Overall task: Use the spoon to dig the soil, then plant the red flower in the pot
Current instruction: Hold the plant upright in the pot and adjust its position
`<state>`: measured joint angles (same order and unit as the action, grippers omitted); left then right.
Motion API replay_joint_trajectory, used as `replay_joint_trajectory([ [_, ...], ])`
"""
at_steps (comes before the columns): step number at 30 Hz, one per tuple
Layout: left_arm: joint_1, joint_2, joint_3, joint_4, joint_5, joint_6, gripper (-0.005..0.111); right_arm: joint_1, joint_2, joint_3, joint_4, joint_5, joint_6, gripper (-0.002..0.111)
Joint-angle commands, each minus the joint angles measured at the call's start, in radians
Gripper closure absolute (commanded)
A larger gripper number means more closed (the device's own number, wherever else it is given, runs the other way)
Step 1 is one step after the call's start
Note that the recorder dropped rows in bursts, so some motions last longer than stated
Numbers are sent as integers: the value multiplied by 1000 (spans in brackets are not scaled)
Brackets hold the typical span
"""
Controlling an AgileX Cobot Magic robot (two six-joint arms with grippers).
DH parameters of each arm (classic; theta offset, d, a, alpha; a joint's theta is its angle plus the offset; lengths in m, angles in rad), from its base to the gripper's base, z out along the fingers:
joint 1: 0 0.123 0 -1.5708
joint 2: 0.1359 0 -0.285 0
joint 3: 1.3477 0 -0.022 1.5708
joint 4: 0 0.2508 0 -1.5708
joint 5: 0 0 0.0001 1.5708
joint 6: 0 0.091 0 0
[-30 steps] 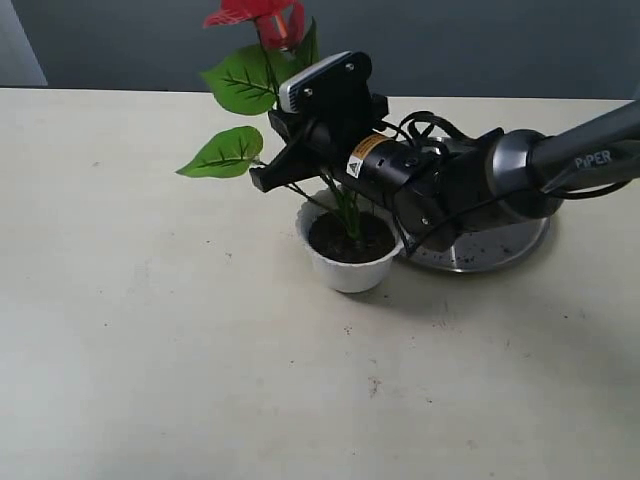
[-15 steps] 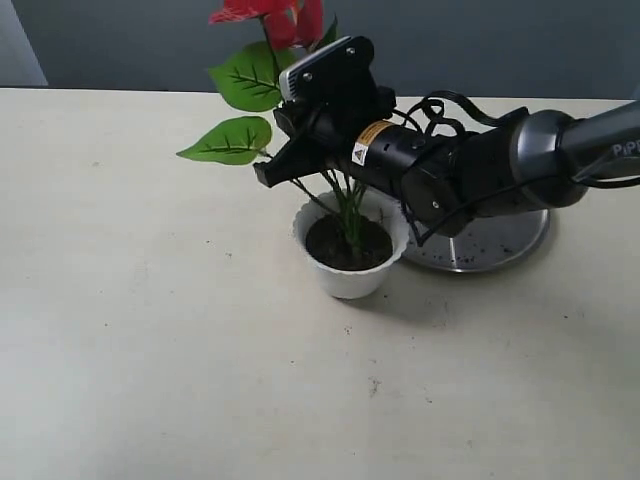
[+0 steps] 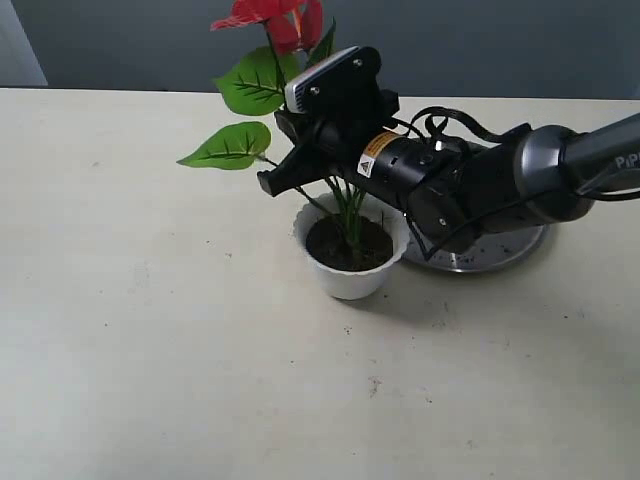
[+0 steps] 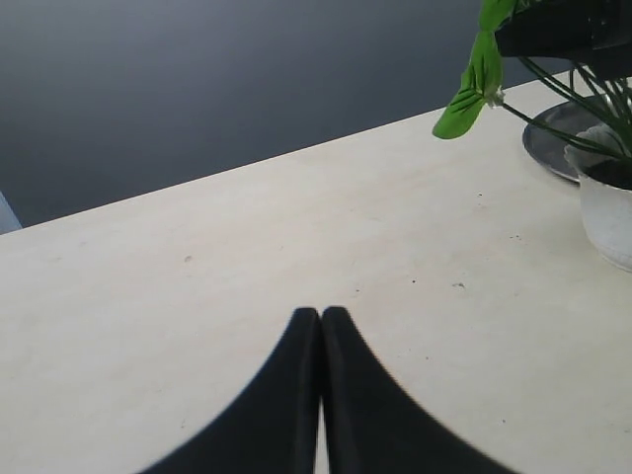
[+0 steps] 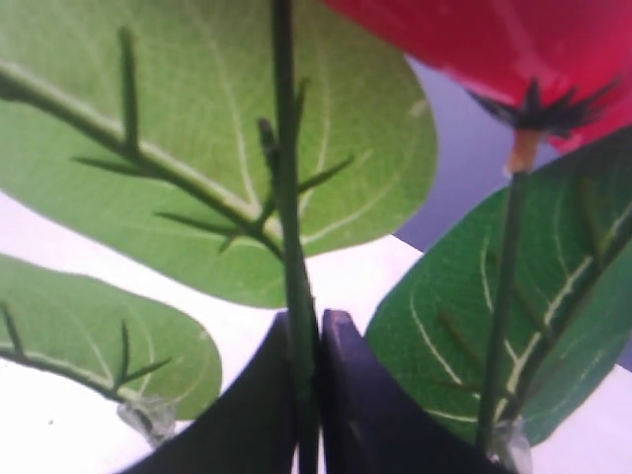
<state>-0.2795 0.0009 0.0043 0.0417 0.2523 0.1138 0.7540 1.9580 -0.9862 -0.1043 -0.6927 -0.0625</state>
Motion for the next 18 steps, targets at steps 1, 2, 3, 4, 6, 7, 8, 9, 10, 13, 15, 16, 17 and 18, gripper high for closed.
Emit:
replay_joint_trajectory([
  [1, -4, -1, -4, -2, -12, -2, 106, 4, -5, 9, -5, -51, -14, 109],
  [2, -4, -1, -4, -2, -12, -2, 106, 4, -5, 19, -5, -70, -14, 109],
  [3, -4, -1, -4, -2, -12, -2, 106, 4, -5, 34, 2, -103, -14, 109],
  [4, -4, -1, -4, -2, -12, -2, 106, 4, -5, 50, 2, -135, -14, 109],
  [6, -4, -1, -4, -2, -12, -2, 106, 4, -5, 81, 10, -191, -14, 109],
  [7, -4, -1, -4, -2, -12, -2, 106, 4, -5, 92, 11, -214, -14, 109],
  [8, -4, -1, -4, -2, -12, -2, 106, 4, -5, 102, 19, -229, -14, 109],
  [9, -4, -1, -4, -2, -12, -2, 106, 4, -5, 109, 28, -241, -14, 109],
  [10, -4, -1, -4, -2, -12, -2, 106, 4, -5, 114, 35, -249, -14, 109],
  [13, -4, -1, -4, -2, -12, -2, 106, 4, -5, 114, 46, -262, -14, 109],
  [15, -4, -1, -4, -2, -12, -2, 106, 4, -5, 114, 46, -274, -14, 109],
  [16, -4, -1, -4, -2, -12, -2, 106, 4, -5, 114, 46, -276, -9, 109],
  [17, -4, -1, -4, -2, -12, -2, 106, 4, -5, 114, 44, -276, -4, 109],
  [18, -4, -1, -4, -2, -12, -2, 106, 4, -5, 114, 44, -276, 6, 109],
])
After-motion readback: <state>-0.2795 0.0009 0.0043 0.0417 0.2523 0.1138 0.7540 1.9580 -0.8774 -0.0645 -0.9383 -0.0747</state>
